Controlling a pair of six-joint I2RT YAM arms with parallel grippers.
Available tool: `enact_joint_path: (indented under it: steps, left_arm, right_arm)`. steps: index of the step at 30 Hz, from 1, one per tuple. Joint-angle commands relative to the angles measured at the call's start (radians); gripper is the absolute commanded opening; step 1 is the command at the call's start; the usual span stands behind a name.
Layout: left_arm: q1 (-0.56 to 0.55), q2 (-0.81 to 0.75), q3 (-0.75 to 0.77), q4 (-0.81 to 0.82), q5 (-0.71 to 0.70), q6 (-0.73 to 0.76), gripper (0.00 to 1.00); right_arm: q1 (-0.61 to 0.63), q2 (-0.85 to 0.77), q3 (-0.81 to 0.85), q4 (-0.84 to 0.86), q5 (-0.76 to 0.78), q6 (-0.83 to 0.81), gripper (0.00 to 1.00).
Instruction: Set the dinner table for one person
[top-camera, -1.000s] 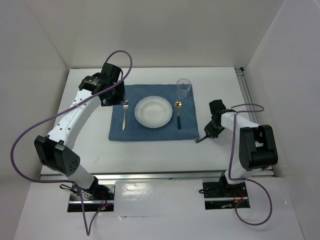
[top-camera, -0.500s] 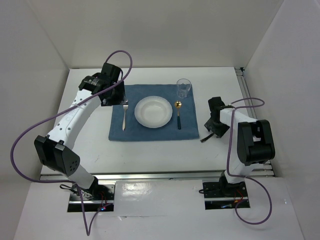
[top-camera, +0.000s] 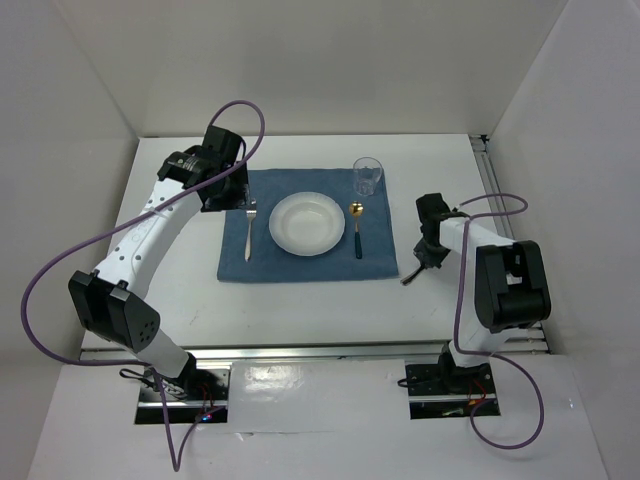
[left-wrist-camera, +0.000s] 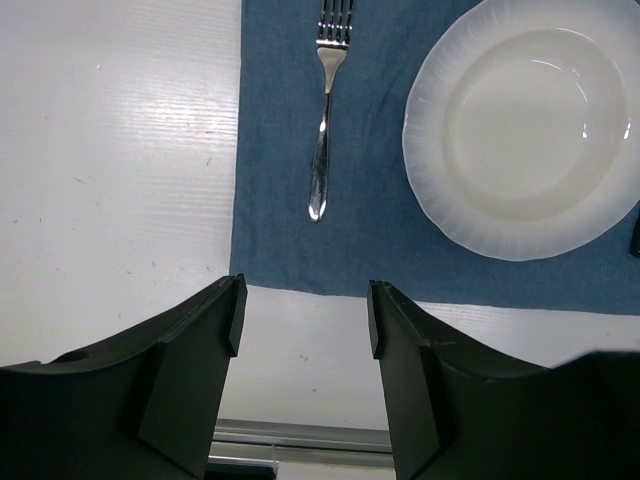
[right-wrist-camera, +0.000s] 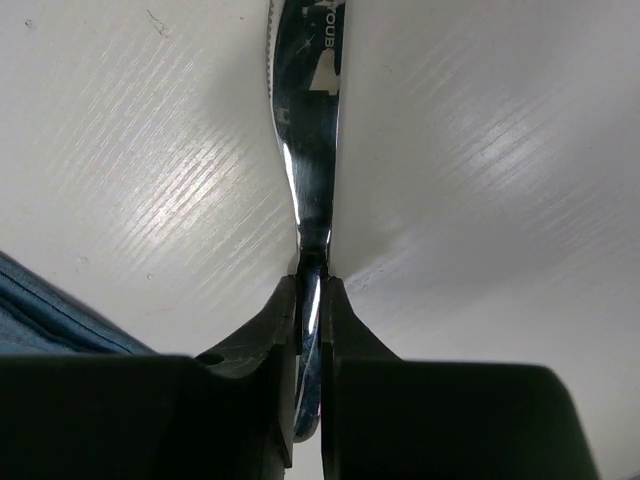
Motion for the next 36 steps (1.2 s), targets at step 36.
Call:
enact_joint_path:
  steps: [36]
  left_arm:
    - [-0.004, -0.020, -0.001, 0.011, -0.112, 0.004, 0.67]
  right_arm:
    - [0.306, 0.314, 0.525, 0.013, -0.161, -0.594, 0.10]
